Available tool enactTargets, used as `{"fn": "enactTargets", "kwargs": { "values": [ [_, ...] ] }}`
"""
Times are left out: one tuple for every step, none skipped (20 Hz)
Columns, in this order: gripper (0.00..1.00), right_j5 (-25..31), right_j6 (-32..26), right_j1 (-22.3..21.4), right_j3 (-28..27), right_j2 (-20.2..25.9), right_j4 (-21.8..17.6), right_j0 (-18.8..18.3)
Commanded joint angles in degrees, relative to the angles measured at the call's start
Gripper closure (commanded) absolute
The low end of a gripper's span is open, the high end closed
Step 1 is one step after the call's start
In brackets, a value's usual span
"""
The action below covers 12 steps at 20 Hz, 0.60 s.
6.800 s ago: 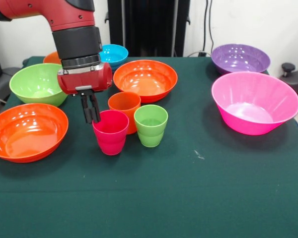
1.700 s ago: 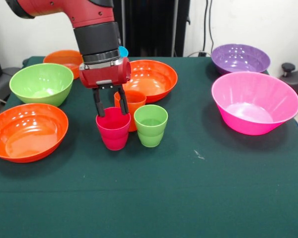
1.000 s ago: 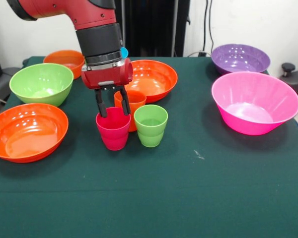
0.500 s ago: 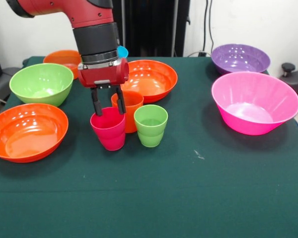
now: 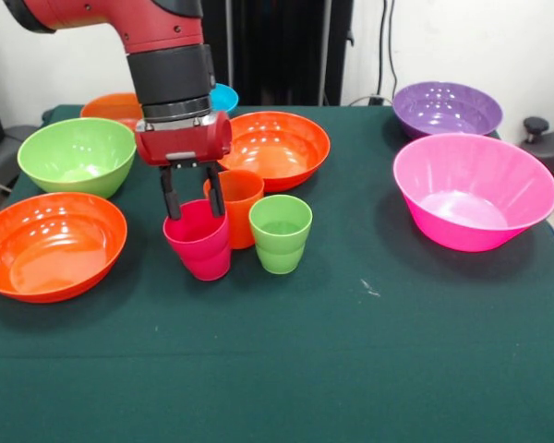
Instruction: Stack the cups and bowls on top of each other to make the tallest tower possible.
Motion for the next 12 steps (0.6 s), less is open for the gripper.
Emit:
{"fn": "enactTargets", "kwargs": {
  "values": [
    [0.00,0.97,1.72,2.47,-4.93,-1.16,-1.39,0.97],
    [0.00,0.77,2.00,2.19,-4.65,-1.31,-1.35,1.10],
    [0.00,0.81,2.08,1.98,-4.40,-1.33,-1.31,1.08],
    [0.00,0.85,2.17,1.78,-4.16,-1.34,-1.26,1.06],
    [0.00,1.14,2.19,1.27,-3.83,-1.32,-1.11,1.02],
    [0.00,1.31,2.30,0.67,-3.44,-1.34,-0.97,0.99],
    [0.00,1.37,2.38,0.34,-3.10,-1.48,-0.96,0.99],
    [0.00,1.75,2.39,-0.03,-2.70,-1.38,-0.74,0.83],
    [0.00,1.38,2.55,-0.13,-2.21,-1.59,-0.94,0.74],
    [0.00,1.34,2.61,-0.34,-1.93,-1.62,-0.94,0.66],
    [0.00,1.72,2.51,-0.42,-2.06,-1.43,-0.73,0.65],
    [0.00,1.76,2.53,-0.55,-1.90,-1.39,-0.69,0.59]
  ]
}}
